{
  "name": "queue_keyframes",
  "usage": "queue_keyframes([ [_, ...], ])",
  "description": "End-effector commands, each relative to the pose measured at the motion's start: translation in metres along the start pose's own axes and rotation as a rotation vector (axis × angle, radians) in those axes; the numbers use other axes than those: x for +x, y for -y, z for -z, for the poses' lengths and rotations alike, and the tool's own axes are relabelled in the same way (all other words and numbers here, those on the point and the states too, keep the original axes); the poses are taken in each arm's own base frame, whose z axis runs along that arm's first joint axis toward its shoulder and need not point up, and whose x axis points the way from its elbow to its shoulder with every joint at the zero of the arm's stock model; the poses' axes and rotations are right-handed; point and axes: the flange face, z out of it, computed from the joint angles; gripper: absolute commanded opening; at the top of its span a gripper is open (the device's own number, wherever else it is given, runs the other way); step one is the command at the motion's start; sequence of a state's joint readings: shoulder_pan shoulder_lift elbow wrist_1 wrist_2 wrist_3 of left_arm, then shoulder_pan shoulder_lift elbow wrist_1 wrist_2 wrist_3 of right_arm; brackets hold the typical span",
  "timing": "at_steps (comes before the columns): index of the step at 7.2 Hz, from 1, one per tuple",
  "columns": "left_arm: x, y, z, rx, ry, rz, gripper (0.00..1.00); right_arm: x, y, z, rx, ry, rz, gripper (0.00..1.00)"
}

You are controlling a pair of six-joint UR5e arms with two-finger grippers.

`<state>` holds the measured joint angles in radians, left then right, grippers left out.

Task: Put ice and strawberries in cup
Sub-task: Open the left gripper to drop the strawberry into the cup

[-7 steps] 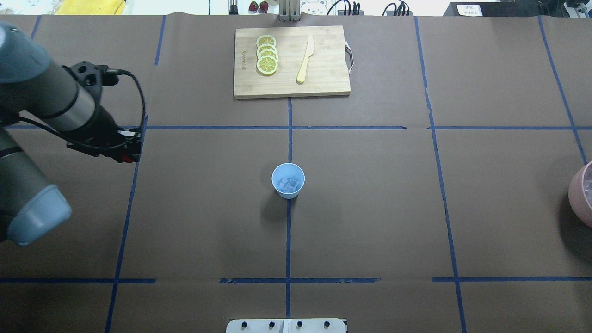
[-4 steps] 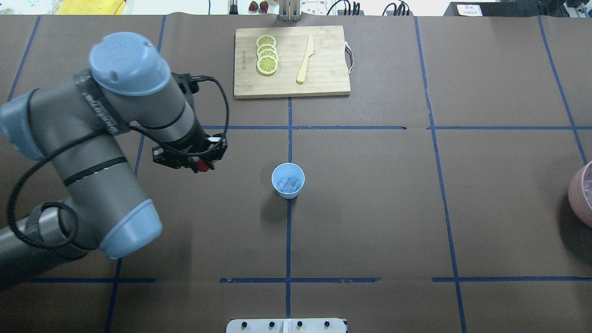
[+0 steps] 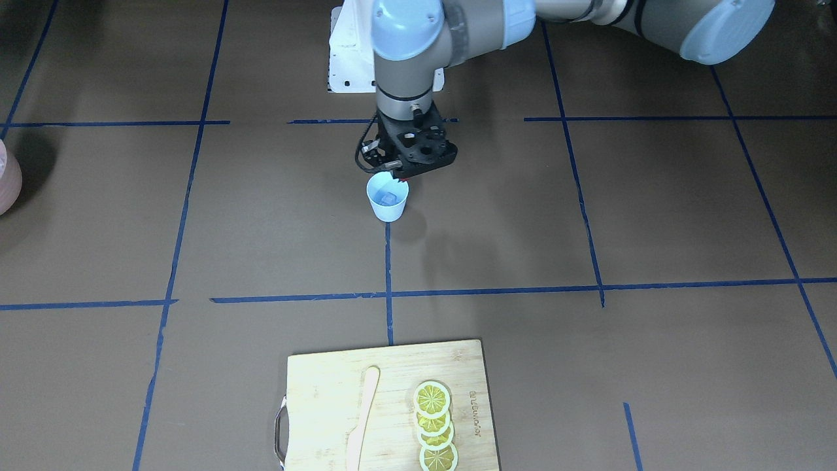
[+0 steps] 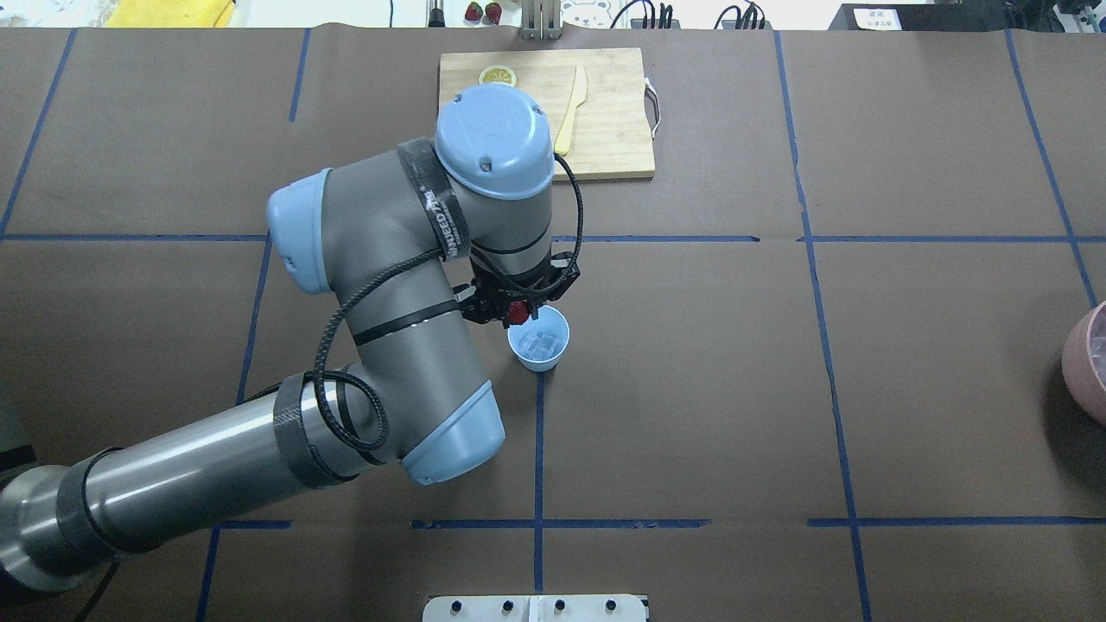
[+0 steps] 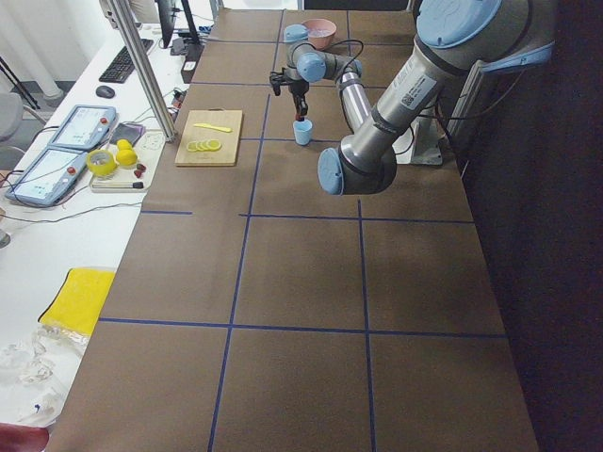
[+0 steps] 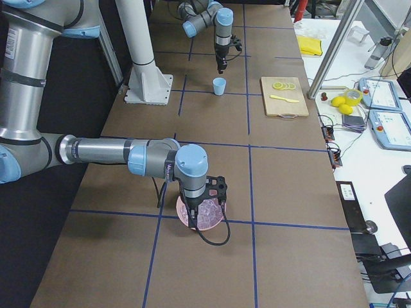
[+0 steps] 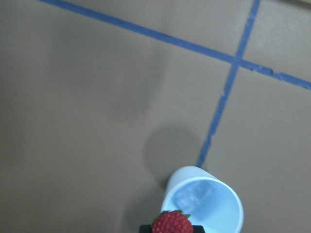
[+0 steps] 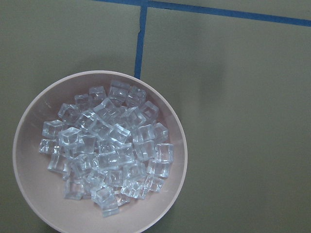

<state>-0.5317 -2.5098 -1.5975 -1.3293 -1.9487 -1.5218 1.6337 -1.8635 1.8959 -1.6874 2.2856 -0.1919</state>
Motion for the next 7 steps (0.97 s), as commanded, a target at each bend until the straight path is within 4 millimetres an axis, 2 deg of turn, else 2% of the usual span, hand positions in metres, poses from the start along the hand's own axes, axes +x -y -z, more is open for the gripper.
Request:
queue_keyframes([
  [1,0.015,-0.012,-0.006,0.004,0.005,0.008,0.48,0.000,-0.001,0.000,0.000,0.000,0.003,1.00],
  [2,0.015,-0.013,-0.004,0.001,0.001,0.005,0.86,0.000,-0.001,0.000,0.000,0.000,0.001,1.00],
  [4,0.014,-0.013,-0.005,-0.001,0.001,-0.002,0.99,0.000,-0.001,0.000,0.000,0.000,0.000,1.00],
  [5,0.011,-0.012,-0.004,0.002,0.000,-0.008,1.00,0.000,-0.001,0.000,0.000,0.000,0.000,1.00],
  [6,-0.004,-0.005,-0.011,0.006,0.020,-0.091,1.00,0.000,-0.001,0.000,0.001,0.000,-0.001,1.00],
  [7,-0.055,0.018,-0.017,0.022,0.042,-0.203,1.00,0.000,-0.001,0.000,0.000,0.000,0.000,1.00],
])
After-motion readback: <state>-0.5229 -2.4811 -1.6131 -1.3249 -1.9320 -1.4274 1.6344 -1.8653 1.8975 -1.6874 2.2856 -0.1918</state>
